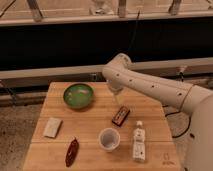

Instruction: Push the ceramic bowl across the table

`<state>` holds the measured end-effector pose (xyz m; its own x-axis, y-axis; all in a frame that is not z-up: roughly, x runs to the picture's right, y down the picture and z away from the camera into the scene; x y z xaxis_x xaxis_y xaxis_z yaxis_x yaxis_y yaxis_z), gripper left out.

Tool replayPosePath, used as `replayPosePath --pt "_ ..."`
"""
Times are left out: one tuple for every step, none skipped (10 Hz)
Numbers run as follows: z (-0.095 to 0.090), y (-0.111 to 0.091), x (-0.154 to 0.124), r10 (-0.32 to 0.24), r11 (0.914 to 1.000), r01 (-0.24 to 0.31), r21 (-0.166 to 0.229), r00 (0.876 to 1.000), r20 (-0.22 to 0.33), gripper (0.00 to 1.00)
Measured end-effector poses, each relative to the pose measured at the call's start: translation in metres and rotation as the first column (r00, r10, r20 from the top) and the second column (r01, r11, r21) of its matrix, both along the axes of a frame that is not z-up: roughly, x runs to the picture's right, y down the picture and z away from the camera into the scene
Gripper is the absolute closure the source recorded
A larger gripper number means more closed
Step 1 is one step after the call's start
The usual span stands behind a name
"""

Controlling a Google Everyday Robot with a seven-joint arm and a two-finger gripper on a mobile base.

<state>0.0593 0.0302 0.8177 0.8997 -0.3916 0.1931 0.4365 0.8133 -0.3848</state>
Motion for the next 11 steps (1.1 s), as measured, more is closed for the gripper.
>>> replayPosePath --pt "0.0 0.0 0.0 -0.002 1.0 0.002 -0.002 1.0 0.002 0.2" --pt "0.001 0.001 -0.001 -0.005 1.0 0.005 -0.005 1.0 0.006 0.2" --pt "0.003 0.002 -0.002 -0.007 1.0 0.007 -0.007 1.0 0.008 0.2" --pt "0.004 0.002 -0.003 -0.01 0.9999 0.01 -0.011 1.0 0.011 0.2" --pt "0.006 0.003 -0.003 -0.012 0.9998 0.012 -0.013 1.0 0.014 0.2" --pt "0.007 0.004 -0.004 -0.013 0.9998 0.014 -0.016 1.0 0.018 0.2" --pt "0.008 0.005 -0.005 -0.016 0.9997 0.016 -0.019 1.0 0.02 0.2" --pt "0.009 0.005 -0.005 -0.017 0.9997 0.018 -0.019 1.0 0.023 0.2" --pt "0.009 0.005 -0.005 -0.02 0.9996 0.02 -0.022 0.999 0.026 0.2" --pt "0.011 0.006 -0.006 -0.023 0.9994 0.024 -0.025 0.999 0.03 0.2" --pt "0.012 0.007 -0.006 -0.026 0.9993 0.027 -0.027 0.999 0.032 0.2"
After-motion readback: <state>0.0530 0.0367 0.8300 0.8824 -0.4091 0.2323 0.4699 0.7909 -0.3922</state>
